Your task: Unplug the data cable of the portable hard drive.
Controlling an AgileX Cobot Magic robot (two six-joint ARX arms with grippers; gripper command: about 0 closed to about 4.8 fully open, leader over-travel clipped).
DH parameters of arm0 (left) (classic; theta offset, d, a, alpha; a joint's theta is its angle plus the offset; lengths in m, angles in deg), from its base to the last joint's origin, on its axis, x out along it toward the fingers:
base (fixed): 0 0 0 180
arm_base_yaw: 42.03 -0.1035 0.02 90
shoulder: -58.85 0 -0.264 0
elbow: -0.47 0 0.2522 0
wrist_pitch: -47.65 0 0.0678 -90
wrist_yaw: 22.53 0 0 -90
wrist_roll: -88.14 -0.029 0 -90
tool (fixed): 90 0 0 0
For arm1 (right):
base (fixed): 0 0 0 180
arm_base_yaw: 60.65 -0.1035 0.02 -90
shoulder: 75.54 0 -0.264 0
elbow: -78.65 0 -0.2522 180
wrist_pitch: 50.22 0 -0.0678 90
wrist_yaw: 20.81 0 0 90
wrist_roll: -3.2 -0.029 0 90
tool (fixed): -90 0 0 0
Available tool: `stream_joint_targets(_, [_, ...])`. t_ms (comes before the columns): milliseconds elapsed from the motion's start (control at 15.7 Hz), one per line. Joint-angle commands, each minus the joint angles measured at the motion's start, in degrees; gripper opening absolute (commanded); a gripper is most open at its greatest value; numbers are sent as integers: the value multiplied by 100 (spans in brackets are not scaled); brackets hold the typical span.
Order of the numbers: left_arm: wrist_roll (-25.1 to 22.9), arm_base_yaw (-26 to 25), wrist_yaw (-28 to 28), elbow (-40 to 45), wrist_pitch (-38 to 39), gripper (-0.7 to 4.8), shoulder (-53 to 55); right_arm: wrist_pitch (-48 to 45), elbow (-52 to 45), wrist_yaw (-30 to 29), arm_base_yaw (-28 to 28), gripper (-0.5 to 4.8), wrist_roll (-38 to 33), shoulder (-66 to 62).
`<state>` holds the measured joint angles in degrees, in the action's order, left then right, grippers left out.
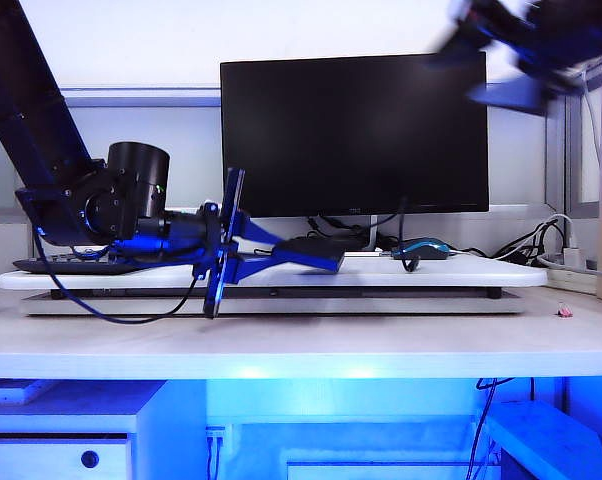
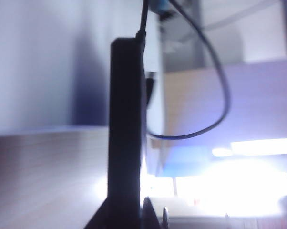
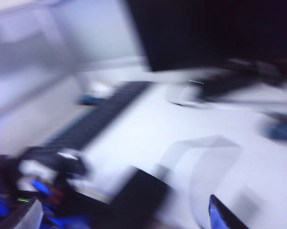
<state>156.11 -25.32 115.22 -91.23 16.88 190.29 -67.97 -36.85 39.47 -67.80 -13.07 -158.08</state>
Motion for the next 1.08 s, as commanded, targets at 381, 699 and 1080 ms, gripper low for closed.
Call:
stream_joint_targets(381, [258, -9, 931, -485, -1016, -6, -72, 684, 2500, -800, -398, 479, -479, -2682])
stream_joint_targets(699, [496, -9, 1311, -507, -1600, -6, -72, 732, 3388, -1008, -398, 424, -820, -3401])
stream_joint_targets(1080, [511, -9, 1506, -553, -1602, -6, -72, 380, 3434, -960, -461, 241, -883, -3464])
